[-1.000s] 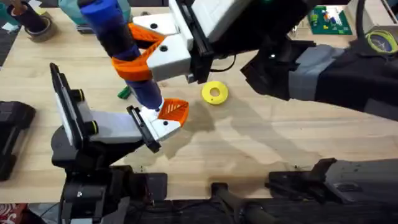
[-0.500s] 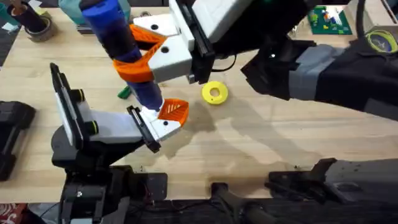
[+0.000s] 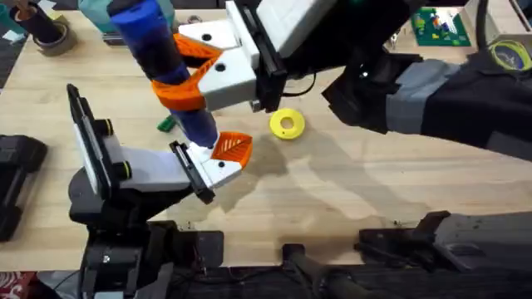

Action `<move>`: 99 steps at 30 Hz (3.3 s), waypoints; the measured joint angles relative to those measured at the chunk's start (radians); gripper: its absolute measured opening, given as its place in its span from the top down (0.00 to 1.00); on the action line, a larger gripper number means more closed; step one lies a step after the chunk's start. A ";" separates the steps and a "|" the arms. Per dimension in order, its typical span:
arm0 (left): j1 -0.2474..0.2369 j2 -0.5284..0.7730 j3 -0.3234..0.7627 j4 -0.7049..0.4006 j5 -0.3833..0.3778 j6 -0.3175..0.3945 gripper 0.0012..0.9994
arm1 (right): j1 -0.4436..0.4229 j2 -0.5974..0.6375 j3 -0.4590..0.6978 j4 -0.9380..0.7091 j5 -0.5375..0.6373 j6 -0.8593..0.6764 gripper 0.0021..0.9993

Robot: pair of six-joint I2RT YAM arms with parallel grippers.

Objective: Pick up the gripper from the table and insert it into the empty holder that is missing its gripper. Then pick up a screw, insert it into the mounting hole, and use the screwdriver to tighten it. Finally, clean up the table by picking up the vegetable and placing it into the bucket.

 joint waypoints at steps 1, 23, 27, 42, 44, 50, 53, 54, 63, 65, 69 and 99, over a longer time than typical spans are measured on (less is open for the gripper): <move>0.000 0.000 0.000 0.000 0.000 0.000 1.00 | 0.000 0.000 0.000 -0.001 0.000 -0.002 0.98; 0.000 0.000 0.000 0.000 -0.001 0.000 1.00 | 0.000 0.002 0.000 0.072 -0.002 -0.001 0.98; 0.000 0.000 0.000 0.000 -0.001 0.000 1.00 | -0.019 0.002 0.030 0.025 -0.008 0.007 0.98; 0.000 0.000 0.000 0.000 -0.001 0.000 1.00 | -0.135 0.002 0.590 -1.301 0.372 -0.485 0.98; 0.000 0.000 0.000 0.000 -0.001 0.000 1.00 | -0.134 -0.001 0.610 -1.376 0.484 -0.587 0.98; 0.000 0.000 0.000 0.000 -0.001 0.000 1.00 | -0.137 -0.003 0.615 -1.560 0.800 -0.937 0.98; 0.000 0.000 0.000 0.000 0.000 0.000 1.00 | -0.141 -0.003 0.615 -1.678 0.872 -1.087 0.98; 0.000 0.000 0.000 0.000 -0.001 0.000 1.00 | -0.145 -0.003 0.615 -1.716 0.901 -1.123 0.98; 0.000 0.000 0.000 0.000 -0.001 0.000 1.00 | -0.285 0.015 0.560 -1.771 1.065 -1.364 0.98; 0.000 0.000 0.000 0.000 -0.001 0.000 1.00 | -0.332 0.015 0.507 -1.764 1.075 -1.424 0.98; 0.000 0.000 0.000 0.000 -0.001 0.000 1.00 | -0.425 0.017 0.371 -1.672 1.088 -1.505 0.98; 0.000 0.000 0.000 0.000 -0.001 0.001 0.69 | -0.530 0.003 -0.114 -1.323 1.094 -1.623 0.01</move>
